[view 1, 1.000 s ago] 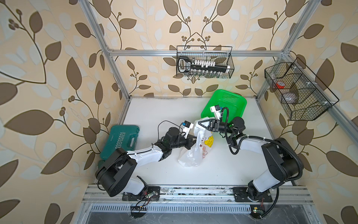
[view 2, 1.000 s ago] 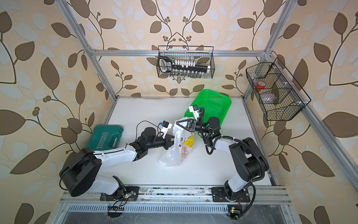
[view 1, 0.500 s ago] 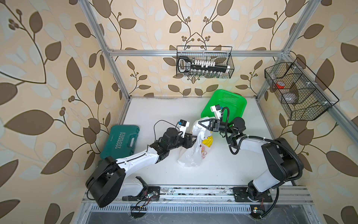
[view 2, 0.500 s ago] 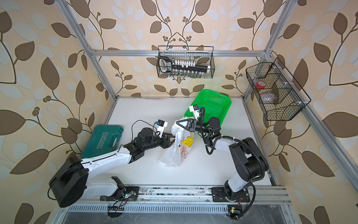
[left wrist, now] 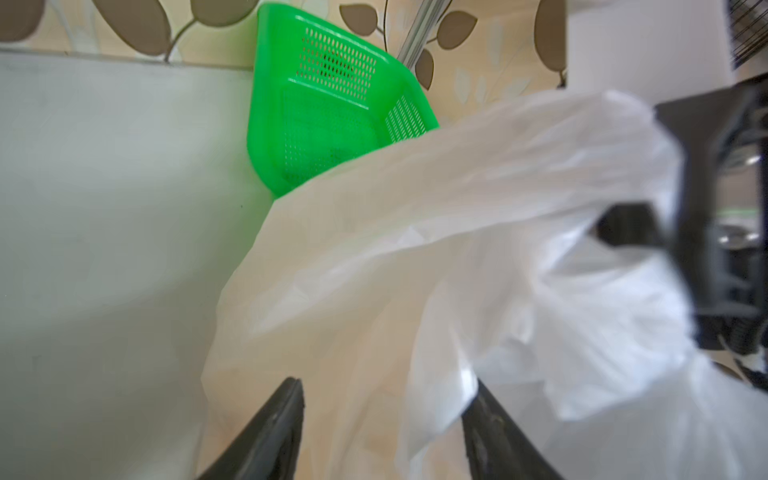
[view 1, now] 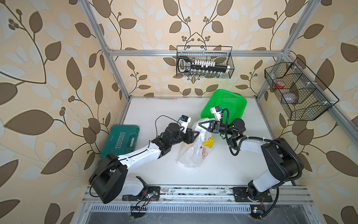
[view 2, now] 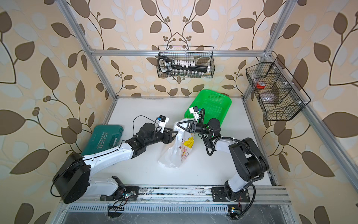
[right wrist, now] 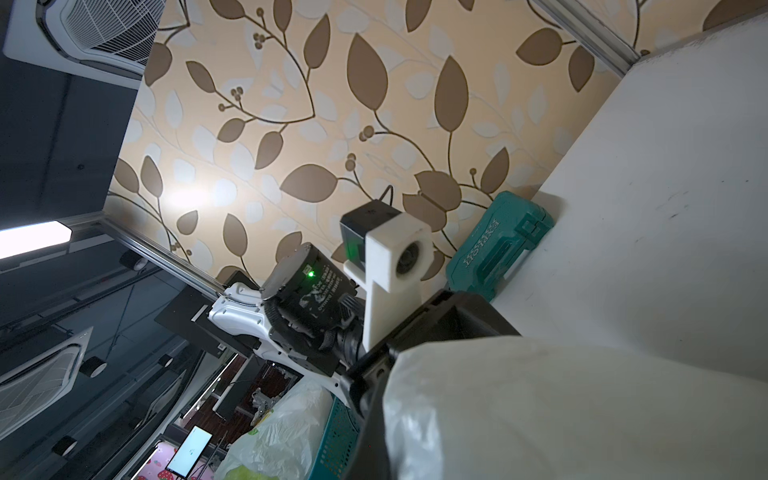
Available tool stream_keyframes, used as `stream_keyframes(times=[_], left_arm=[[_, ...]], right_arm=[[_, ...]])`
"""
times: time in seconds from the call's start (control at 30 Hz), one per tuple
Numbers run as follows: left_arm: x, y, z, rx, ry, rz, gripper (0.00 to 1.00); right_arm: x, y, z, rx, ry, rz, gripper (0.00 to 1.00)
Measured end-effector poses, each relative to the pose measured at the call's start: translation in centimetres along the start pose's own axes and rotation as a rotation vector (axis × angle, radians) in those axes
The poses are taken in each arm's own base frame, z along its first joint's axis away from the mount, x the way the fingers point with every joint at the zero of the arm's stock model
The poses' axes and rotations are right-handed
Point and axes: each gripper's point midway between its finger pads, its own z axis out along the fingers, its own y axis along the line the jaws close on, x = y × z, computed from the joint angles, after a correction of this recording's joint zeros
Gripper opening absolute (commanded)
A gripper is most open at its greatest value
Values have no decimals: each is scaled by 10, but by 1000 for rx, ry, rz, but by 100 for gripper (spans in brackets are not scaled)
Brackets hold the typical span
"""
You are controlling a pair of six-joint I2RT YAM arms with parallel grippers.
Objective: Place the pears into plastic bags & tie knots
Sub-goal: Tie the plastic bag at the center of the board.
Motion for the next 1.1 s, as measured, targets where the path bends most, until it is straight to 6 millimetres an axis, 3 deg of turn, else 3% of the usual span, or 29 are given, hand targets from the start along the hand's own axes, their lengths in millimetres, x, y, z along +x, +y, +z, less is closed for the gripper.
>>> stream_keyframes(times=[0.1, 0.13, 0.3, 0.43, 0.73, 0.77, 0.8, 0.9, 1.1], left_arm=[[4, -2, 3, 21, 14, -2, 5], [2, -4, 3, 30, 11, 2, 0], [-19, -11, 3, 51, -41, 31, 0], [-33, 0, -1, 30, -79, 31, 0], [-41, -2, -3, 50, -91, 33, 0], [-41, -1, -2, 49, -88, 32, 10], [-40, -1, -3, 49, -86, 28, 26], [-39, -1, -10, 33, -80, 18, 51], [-45, -5, -52, 6, -153, -8, 52]], right_arm=[[1, 1, -1, 9, 4, 1, 0], [1, 2, -1, 11, 5, -3, 0], [5, 6, -4, 27, 15, -21, 0], [17, 0, -8, 52, 42, -4, 0], [38, -5, -6, 55, 132, 26, 0], [39, -6, -6, 55, 135, 26, 0], [38, -6, -5, 55, 135, 27, 0], [38, -8, -5, 58, 136, 33, 0], [32, -10, -3, 61, 116, 42, 0]])
